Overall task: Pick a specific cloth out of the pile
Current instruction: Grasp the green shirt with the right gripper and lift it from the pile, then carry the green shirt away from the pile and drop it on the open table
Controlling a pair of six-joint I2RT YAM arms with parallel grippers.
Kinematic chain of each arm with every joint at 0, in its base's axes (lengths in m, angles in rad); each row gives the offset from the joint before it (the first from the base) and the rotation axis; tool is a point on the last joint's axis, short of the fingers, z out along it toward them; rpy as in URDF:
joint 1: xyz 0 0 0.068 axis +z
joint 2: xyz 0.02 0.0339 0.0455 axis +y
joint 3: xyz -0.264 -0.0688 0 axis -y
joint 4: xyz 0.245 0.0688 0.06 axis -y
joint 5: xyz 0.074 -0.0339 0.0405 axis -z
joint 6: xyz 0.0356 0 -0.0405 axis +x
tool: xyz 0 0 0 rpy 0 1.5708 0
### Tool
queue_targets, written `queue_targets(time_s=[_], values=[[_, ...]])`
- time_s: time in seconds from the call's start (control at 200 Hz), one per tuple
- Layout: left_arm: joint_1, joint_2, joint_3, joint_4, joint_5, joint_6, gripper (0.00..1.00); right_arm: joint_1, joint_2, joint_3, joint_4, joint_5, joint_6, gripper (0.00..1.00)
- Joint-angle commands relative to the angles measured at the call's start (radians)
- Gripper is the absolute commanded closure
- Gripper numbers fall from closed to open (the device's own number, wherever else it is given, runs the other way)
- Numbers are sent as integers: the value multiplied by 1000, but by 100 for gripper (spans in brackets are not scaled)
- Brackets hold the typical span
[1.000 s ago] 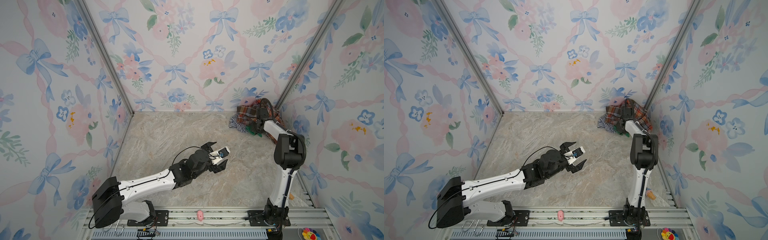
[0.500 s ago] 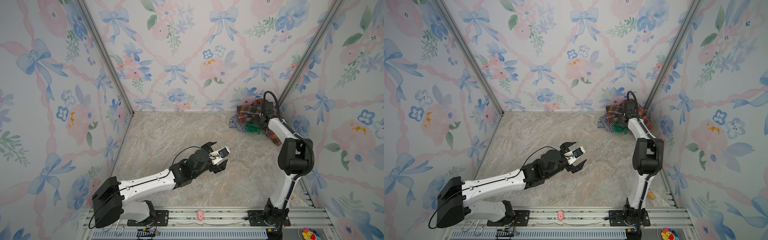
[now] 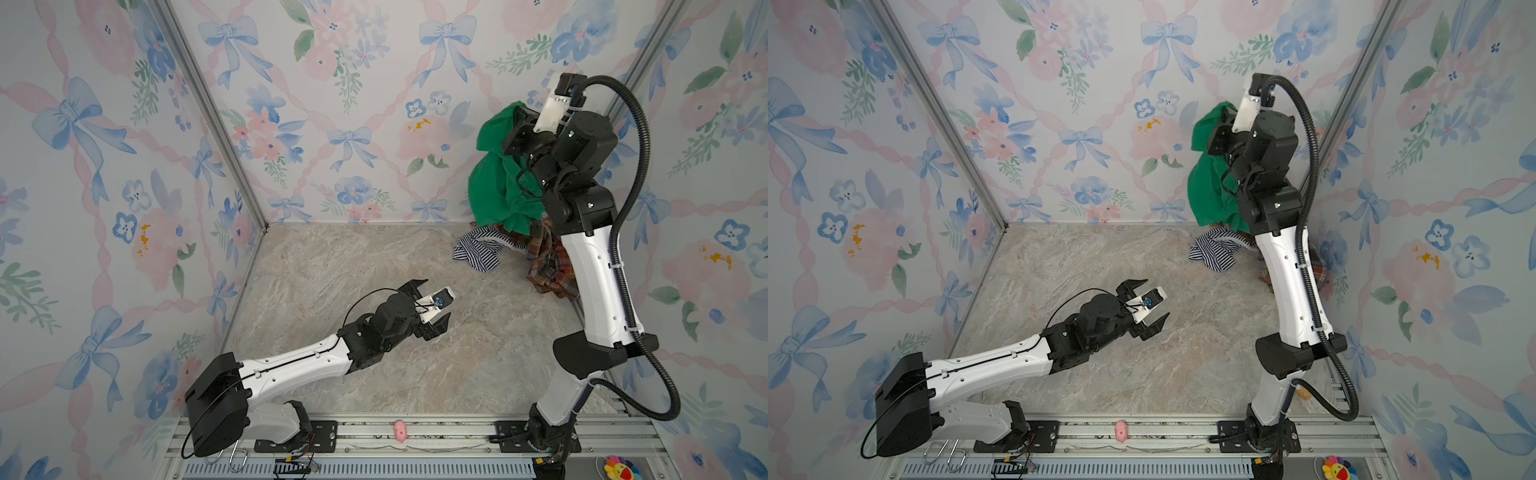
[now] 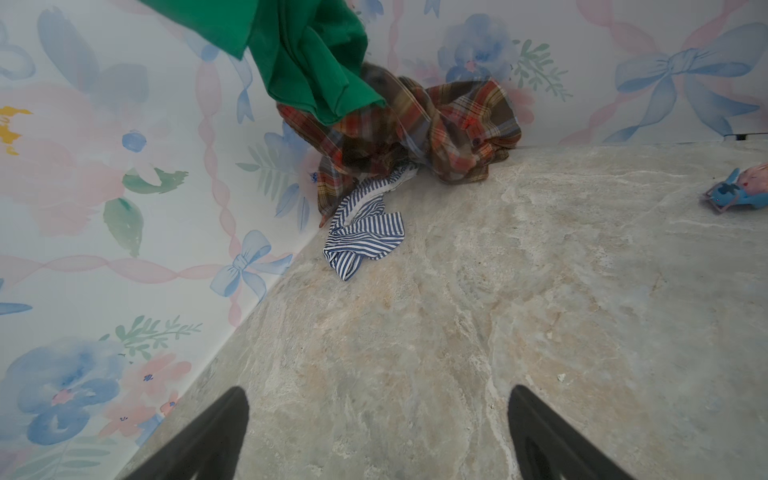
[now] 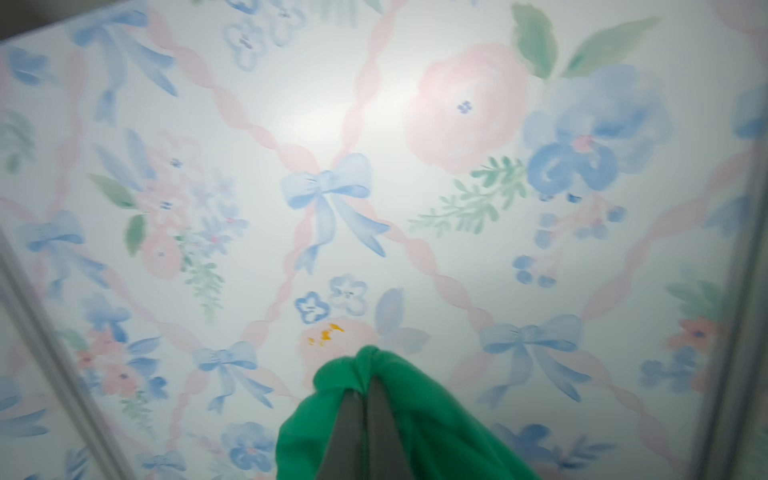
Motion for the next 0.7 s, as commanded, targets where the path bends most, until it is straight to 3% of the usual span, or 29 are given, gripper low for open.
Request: queue_targets(time_s=[0.0,0.195,0.34,0.475,0.6,0.65,0.695], values=[[64,-86,18,15,9,-44,2,93,26,-54,60,-146,-11,100],[275,-216,-36,85,157,-150,2,202,36,-105,196,-205,-10,100],[460,-249,-49,121,288,-323,2,208,31,-143,156,-146,-33,100],[591,-211,-36,130,411,-442,2,196,-117,-539,261,-69,-66,100],[680,-178,-17,135,506,-531,2,146,-233,-948,427,-65,37,100],[699,-168,-15,136,501,-546,2,120,-254,-1065,447,-76,87,83],[706,-162,-19,136,481,-548,2,104,-273,-1146,451,-93,106,51]])
